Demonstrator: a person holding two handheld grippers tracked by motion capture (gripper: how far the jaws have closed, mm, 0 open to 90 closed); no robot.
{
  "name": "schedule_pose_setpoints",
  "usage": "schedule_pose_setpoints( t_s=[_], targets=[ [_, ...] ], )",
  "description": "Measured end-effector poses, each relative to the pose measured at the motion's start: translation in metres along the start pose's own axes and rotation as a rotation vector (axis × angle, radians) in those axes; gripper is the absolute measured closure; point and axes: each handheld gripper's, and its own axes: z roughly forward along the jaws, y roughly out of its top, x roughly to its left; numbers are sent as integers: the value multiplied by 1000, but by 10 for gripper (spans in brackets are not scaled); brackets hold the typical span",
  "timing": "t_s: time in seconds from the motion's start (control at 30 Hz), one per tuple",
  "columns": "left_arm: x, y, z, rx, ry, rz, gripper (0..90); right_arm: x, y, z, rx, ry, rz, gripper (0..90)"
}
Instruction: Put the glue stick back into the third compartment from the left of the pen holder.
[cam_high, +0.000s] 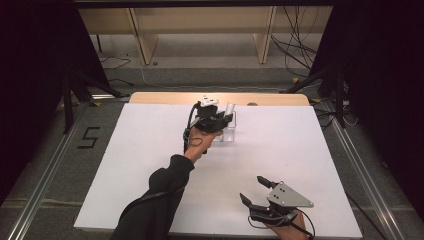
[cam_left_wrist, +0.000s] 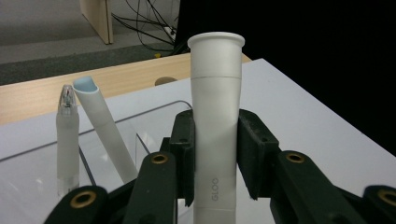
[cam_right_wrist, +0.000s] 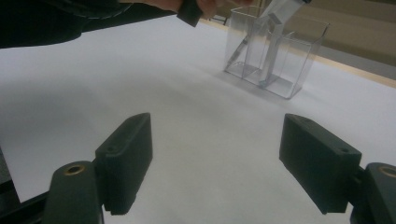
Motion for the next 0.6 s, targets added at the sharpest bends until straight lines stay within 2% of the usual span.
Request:
schedule_pose_setpoints(
  t_s=[0.03, 0.2, 0.27, 0.6],
  targets=[
    [0, 1, 4, -9, 10, -16, 691, 0, 0, 0, -1, 1, 2, 261],
    [1, 5, 15, -11, 34, -20, 691, 1, -1, 0, 4, 3, 2, 259],
    [3, 6, 18, -14, 39, -48, 691, 1, -2, -1, 1, 9, 3, 259],
    [3, 3, 33, -4, 73, -55, 691, 3, -2, 0, 8, 16, -4, 260]
  ],
)
